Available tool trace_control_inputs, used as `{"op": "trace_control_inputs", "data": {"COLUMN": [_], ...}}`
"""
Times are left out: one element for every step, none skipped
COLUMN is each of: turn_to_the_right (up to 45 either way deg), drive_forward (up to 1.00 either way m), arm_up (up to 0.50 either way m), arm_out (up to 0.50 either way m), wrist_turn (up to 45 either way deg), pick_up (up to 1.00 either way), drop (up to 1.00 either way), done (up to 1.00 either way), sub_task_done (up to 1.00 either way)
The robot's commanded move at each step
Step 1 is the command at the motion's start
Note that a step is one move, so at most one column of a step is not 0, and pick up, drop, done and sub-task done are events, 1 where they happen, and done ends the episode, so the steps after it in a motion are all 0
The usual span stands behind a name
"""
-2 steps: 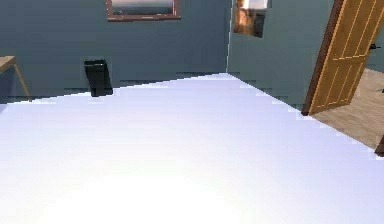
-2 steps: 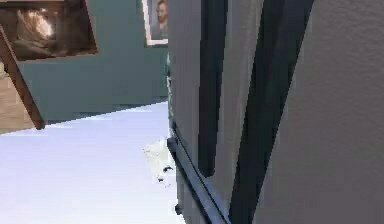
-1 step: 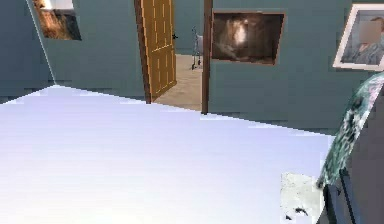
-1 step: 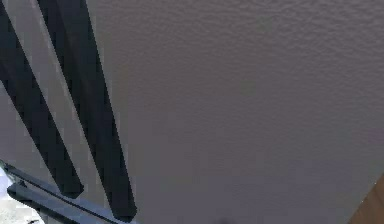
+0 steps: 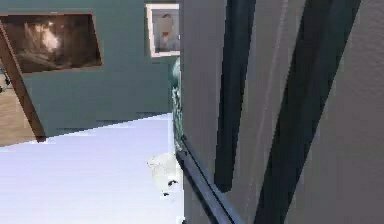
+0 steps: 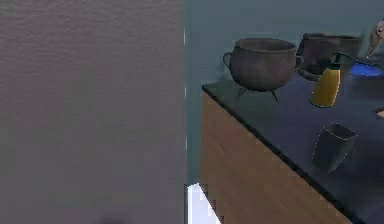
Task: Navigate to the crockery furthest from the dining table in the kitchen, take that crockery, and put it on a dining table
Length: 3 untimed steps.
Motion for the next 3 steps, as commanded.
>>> {"op": "trace_control_inputs", "data": {"turn_to_the_right": [33.0,0.0,0.0], "drive_forward": [0.00,0.00,0.00], "arm_up": [0.00,0.50,0.38], "arm_out": [0.00,0.00,0.00], "wrist_turn": [0.0,0.0,0.0], "pick_up": [0.00,0.00,0.00], "drop": [0.00,0.00,0.00], "done": [0.00,0.00,0.00], "sub_task_done": [0.00,0.00,0.00]}}
